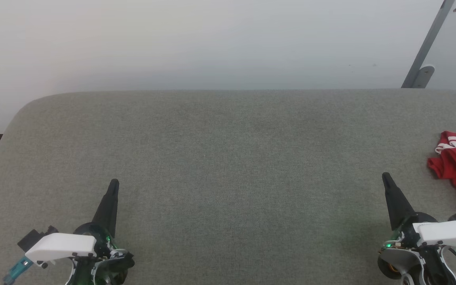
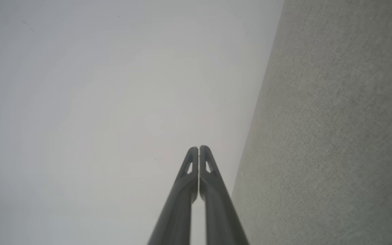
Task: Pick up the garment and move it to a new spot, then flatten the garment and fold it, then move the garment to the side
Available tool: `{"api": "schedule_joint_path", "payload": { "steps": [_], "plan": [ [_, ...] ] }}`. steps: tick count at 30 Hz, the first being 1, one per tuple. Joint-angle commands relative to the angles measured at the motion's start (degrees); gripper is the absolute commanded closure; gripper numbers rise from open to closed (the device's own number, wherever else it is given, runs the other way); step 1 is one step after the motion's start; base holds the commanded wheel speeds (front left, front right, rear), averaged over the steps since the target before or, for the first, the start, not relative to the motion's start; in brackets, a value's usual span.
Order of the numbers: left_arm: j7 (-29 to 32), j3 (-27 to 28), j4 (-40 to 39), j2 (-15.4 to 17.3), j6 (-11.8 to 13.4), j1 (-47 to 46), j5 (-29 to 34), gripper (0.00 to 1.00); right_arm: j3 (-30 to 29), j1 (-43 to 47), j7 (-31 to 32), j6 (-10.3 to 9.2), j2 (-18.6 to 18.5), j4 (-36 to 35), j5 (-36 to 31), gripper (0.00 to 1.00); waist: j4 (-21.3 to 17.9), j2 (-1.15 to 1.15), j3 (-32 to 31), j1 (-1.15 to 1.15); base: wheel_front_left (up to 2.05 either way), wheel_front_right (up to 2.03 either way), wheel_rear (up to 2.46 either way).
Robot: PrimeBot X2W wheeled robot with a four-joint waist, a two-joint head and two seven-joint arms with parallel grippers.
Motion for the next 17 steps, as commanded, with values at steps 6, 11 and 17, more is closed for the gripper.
{"api": "schedule_joint_path", "payload": {
  "steps": [6,11,17],
  "plan": [
    [0.17,-0.05,-0.04,-0.15,-0.19,-0.59,-0.18,1.0,-0.04,-0.27,0.13,0.0,0.17,0.07,0.25,1.0,0.0,0.0,0.0,0.0,0.0,0.0,0.0],
    [0.17,-0.05,-0.04,-0.15,-0.19,-0.59,-0.19,1.0,-0.04,-0.27,0.13,0.0,0.17,0.07,0.25,1.0,0.0,0.0,0.0,0.0,0.0,0.0,0.0],
    [0.16,-0.05,-0.04,-0.15,-0.19,-0.59,-0.19,1.0,-0.03,-0.27,0.13,0.0,0.17,0.05,0.25,1.0,0.0,0.0,0.0,0.0,0.0,0.0,0.0]
  ]
}}
